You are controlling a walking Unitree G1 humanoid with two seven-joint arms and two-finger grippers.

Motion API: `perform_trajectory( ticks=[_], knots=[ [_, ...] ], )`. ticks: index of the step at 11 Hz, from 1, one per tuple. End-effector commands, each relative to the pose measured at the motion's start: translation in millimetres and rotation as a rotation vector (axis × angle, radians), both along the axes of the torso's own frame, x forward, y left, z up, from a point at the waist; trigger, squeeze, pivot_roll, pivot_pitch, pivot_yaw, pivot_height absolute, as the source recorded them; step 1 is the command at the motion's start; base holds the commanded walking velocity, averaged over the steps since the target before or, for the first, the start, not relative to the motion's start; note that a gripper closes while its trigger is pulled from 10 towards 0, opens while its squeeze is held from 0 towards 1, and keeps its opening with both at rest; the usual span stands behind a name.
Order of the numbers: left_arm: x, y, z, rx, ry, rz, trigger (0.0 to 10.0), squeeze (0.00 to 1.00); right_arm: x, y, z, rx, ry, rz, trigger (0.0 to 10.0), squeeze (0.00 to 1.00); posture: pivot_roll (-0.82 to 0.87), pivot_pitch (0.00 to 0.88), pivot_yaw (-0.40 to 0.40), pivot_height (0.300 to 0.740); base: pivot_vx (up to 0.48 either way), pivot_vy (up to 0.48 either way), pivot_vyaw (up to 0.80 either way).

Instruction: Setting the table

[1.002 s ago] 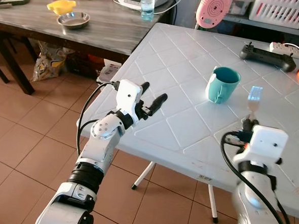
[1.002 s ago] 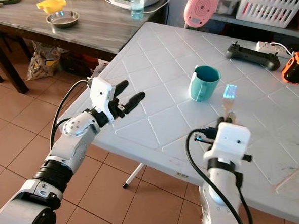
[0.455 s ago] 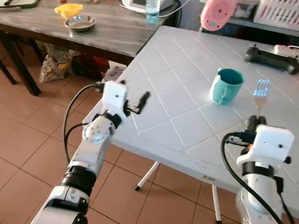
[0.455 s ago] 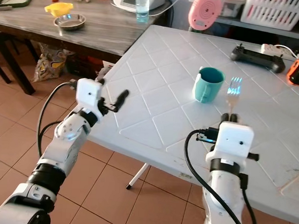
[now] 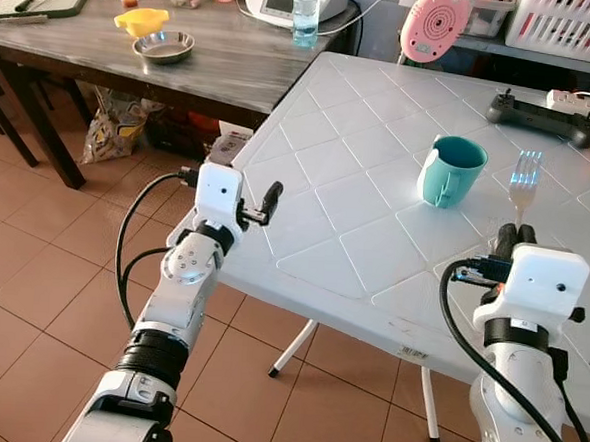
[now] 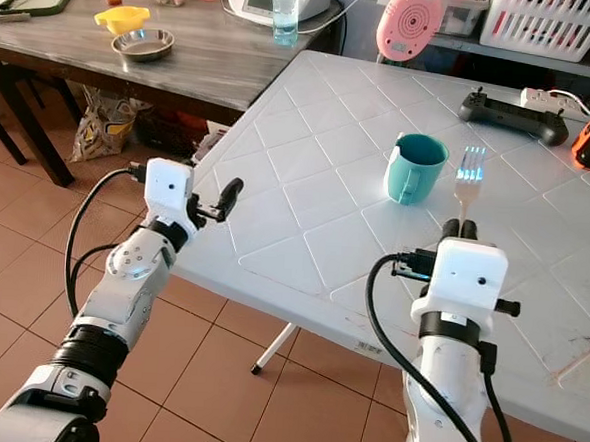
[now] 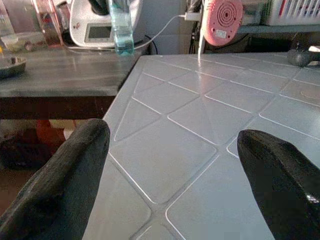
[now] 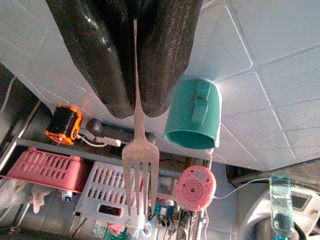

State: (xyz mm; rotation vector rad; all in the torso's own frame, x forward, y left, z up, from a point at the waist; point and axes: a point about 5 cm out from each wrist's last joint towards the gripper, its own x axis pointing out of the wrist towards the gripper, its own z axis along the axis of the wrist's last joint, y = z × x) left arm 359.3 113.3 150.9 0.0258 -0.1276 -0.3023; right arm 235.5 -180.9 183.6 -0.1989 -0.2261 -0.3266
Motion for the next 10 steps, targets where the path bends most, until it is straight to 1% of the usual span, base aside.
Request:
perform_trajectory(
  ticks=[1, 3, 4, 5, 6, 9, 10],
  knots=[
    [1.1, 1.7, 4.7, -0.021, -0.007, 0.003, 10.0, 0.0, -2.4, -2.4, 2.5, 0.005, -0.005, -0.013, 10.0, 0.0, -0.01, 0.084, 0.065, 0.74, 0.0, 0.0, 0.0],
    [2.1, -1.8, 7.1, -0.034, -0.002, -0.021, 10.0, 0.0, -0.6, -3.2, 1.0, 0.005, 0.011, -0.013, 10.0, 0.0, -0.01, 0.082, 0.062, 0.74, 0.0, 0.0, -0.77],
    [2.7, -1.9, 7.7, -0.048, 0.002, -0.016, 10.0, 0.0, -0.1, -3.4, 1.2, 0.004, 0.01, -0.011, 10.0, 0.0, -0.01, 0.083, 0.059, 0.74, 0.0, 0.0, -0.48],
    [3.0, -0.1, 6.4, -0.045, 0.008, 0.002, 10.0, 0.0, 0.0, -3.5, 1.2, 0.003, 0.011, -0.011, 10.0, 0.0, -0.01, 0.083, 0.059, 0.74, 0.0, 0.0, 0.0],
    [1.9, 1.1, 3.5, -0.059, 0.027, -0.005, 10.0, 0.0, -0.5, -3.5, 0.5, 0.002, 0.017, -0.012, 10.0, 0.0, -0.01, 0.083, 0.059, 0.74, 0.0, 0.0, 0.0],
    [2.0, 2.3, 1.6, -0.056, 0.04, -0.002, 10.0, 0.0, -1.1, -2.7, -0.6, 0.004, 0.02, -0.013, 10.0, 0.0, -0.01, 0.087, 0.062, 0.74, 0.0, 0.0, 0.0],
    [2.9, 2.9, 2.2, -0.053, 0.043, -0.002, 10.0, 0.0, -0.5, -2.0, 0.0, 0.004, 0.017, -0.012, 10.0, 0.0, -0.01, 0.087, 0.063, 0.74, 0.0, 0.24, 0.0]
  ],
)
